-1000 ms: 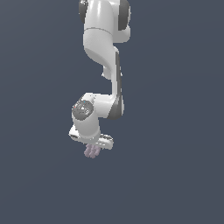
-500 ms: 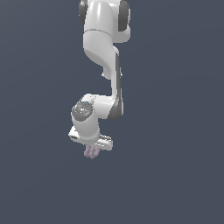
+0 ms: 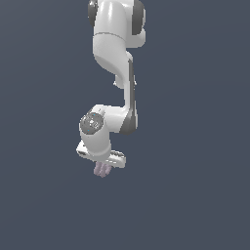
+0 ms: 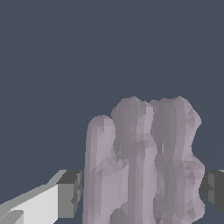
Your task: Pick up the object and move it to a goal position.
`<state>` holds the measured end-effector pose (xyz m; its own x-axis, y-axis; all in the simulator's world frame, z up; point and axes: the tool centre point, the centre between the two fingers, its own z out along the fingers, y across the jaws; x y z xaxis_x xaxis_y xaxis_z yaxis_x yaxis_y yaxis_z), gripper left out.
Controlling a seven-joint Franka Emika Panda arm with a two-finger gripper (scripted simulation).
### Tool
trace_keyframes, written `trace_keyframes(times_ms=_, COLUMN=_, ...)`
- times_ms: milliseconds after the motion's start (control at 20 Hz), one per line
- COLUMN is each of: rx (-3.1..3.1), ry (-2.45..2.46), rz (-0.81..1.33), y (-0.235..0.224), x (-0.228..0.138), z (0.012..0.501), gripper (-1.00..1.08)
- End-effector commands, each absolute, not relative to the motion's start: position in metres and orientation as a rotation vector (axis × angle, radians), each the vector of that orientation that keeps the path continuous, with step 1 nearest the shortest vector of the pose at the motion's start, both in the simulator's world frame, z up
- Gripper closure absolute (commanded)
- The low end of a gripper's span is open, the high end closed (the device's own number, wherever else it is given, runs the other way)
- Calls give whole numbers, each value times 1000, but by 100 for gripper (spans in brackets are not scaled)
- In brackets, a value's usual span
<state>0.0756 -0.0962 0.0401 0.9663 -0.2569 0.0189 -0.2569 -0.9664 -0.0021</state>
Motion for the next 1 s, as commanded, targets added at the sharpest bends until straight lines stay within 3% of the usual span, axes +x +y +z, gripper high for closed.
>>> trace_keyframes(times_ms=0, rx=3115, ry=-406, rz=29, y=-95, x=74, z=42, gripper=108)
trace_keyframes(times_ms=450, rx=3115, ry=-406, rz=28, y=-83, x=59, z=68, gripper=108)
trace_keyframes(times_ms=950, rx=3116, ry=-405, rz=23, y=-52, x=23, z=133, gripper=108)
